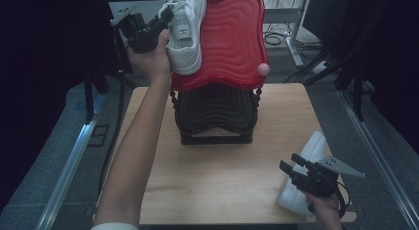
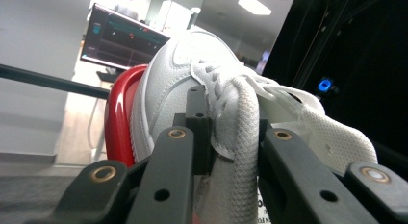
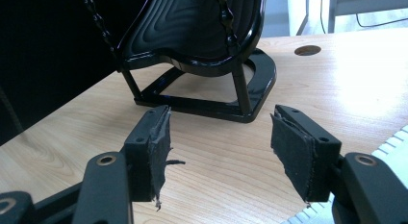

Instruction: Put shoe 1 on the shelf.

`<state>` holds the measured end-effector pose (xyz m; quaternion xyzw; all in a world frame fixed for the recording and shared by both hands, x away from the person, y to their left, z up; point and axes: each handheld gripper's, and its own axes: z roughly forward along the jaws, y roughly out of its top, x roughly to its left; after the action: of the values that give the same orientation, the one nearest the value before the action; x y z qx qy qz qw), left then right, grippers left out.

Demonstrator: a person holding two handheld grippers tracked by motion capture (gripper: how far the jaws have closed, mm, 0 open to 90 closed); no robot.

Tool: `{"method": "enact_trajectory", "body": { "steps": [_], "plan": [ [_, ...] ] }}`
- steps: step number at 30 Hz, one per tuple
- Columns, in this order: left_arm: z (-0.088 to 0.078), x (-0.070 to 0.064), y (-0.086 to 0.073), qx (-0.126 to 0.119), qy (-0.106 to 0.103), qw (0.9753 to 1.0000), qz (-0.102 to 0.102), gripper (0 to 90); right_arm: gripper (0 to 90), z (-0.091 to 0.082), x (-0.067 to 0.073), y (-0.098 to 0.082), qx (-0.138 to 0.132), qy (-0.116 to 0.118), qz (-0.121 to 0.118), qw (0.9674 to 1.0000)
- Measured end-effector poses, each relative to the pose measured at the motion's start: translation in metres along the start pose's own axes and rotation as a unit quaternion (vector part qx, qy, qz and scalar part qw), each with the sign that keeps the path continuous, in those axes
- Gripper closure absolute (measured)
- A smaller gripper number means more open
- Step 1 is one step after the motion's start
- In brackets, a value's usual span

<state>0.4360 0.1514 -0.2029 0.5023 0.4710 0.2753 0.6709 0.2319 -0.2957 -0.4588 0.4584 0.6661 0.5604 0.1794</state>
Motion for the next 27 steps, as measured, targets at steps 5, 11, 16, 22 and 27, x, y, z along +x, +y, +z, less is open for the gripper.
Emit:
{"method": "enact_trajectory", "body": {
  "steps": [5,11,16,22,27],
  "plan": [
    [0.003,-0.009,-0.005,0.008,0.013,0.9996,0.023,77.3,38.4,-0.002,-0.001,0.001,-0.003,-0.002,0.0,1.0],
    [0.002,-0.013,-0.001,0.011,0.003,0.9995,0.031,55.2,38.4,-0.005,-0.002,0.002,-0.007,-0.001,0.002,1.0],
    [-0.005,-0.009,0.009,0.017,-0.025,0.9995,0.007,47.5,38.4,-0.004,-0.001,0.002,-0.008,-0.001,-0.002,1.0],
    [-0.016,-0.002,0.015,0.041,-0.051,0.9978,0.01,42.0,38.4,-0.005,-0.002,0.002,-0.007,-0.003,0.001,1.0],
    [-0.035,0.005,0.019,0.06,-0.096,0.9936,0.004,39.7,38.2,-0.007,-0.004,0.002,-0.008,-0.006,0.001,0.9999]
  ]
}}
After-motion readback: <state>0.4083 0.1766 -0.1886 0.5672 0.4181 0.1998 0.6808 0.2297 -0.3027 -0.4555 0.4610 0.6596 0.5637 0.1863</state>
